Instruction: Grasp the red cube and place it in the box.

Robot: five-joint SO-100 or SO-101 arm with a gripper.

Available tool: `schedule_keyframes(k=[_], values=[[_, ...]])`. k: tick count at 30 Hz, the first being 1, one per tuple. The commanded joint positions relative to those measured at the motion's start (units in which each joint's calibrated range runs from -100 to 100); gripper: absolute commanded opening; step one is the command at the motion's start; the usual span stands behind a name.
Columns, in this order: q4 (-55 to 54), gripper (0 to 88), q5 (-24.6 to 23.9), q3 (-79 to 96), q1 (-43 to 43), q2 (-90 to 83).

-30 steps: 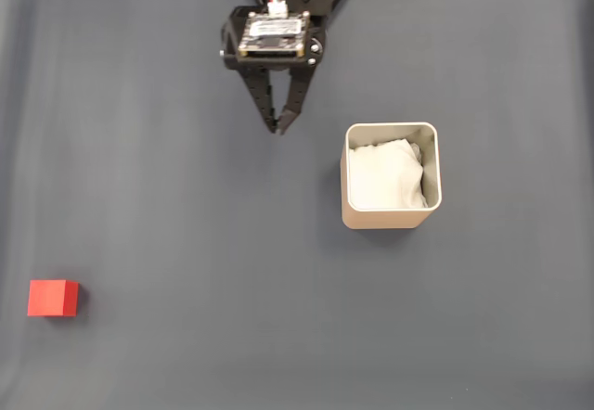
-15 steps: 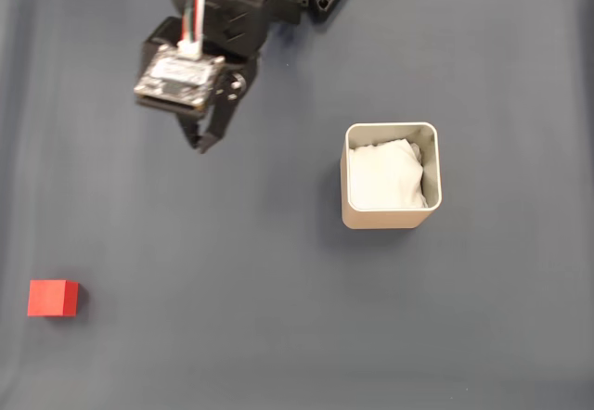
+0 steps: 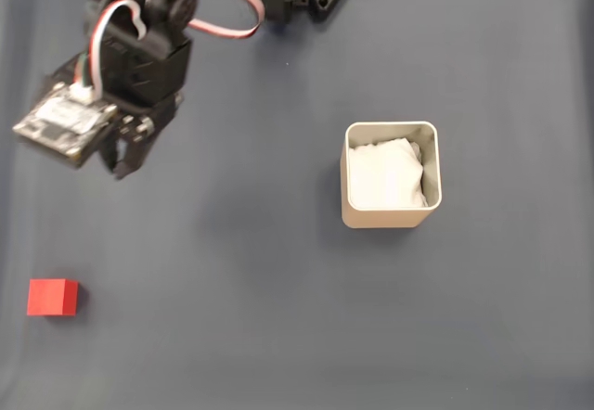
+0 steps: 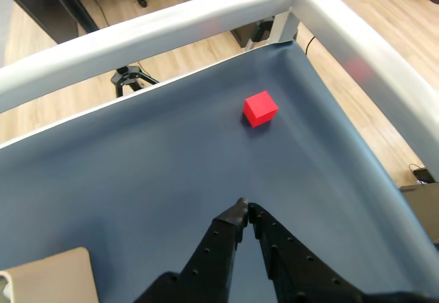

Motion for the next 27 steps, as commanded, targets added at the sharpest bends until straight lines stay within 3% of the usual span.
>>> schedule_keyframes(k=[1,8,21,27], values=[[-2.2,4.0,0.4,-7.6,1.7,3.8],[-3.2,10.0,0.8,-20.0,3.6,15.5],[-3.2,13.3,1.3,-35.7,5.1,31.6],[-3.3,21.1,0.9,-43.0,6.0,38.6]])
